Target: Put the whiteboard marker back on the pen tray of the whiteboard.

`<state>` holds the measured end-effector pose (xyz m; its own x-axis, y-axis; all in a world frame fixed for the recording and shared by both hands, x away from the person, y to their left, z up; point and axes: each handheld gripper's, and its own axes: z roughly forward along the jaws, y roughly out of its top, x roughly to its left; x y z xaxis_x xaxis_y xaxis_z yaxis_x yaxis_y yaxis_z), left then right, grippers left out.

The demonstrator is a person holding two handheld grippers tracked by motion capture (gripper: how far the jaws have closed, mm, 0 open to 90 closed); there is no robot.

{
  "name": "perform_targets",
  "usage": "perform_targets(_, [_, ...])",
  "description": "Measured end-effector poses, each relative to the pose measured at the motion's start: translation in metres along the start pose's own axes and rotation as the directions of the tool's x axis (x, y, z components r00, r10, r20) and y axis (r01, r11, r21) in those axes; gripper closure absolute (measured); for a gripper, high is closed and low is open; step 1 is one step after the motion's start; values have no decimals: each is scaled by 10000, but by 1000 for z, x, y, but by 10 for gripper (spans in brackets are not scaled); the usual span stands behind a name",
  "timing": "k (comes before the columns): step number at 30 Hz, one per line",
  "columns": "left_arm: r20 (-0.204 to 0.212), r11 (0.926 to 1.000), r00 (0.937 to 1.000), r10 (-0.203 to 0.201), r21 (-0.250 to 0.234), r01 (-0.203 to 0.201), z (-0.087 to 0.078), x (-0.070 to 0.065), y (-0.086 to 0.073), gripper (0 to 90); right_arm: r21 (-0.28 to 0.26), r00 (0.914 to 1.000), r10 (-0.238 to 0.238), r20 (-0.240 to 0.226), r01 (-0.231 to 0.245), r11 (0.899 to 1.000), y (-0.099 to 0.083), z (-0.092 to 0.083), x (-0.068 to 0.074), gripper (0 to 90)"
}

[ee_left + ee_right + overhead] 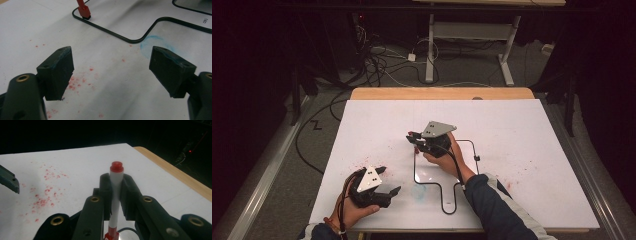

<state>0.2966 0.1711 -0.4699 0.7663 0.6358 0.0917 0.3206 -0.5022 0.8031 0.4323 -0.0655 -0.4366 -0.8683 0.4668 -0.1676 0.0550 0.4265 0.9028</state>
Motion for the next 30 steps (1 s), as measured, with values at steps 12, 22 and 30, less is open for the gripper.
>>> perform_targets(12, [-3,10000,10000,-86,4,86,0,1,-1,189,-140,9978,-537,387,543,9984,-12,-25,7,812])
perform_targets(22, [13,10000,10000,-59,80,59,1,-1,1,189,149,9872,-35,1595,12,9999,-29,-61,-14,813])
perform_targets(30, [1,9999,9999,-108,43,108,0,0,0,189,379,9963,-216,831,185,9991,-23,-65,6,813])
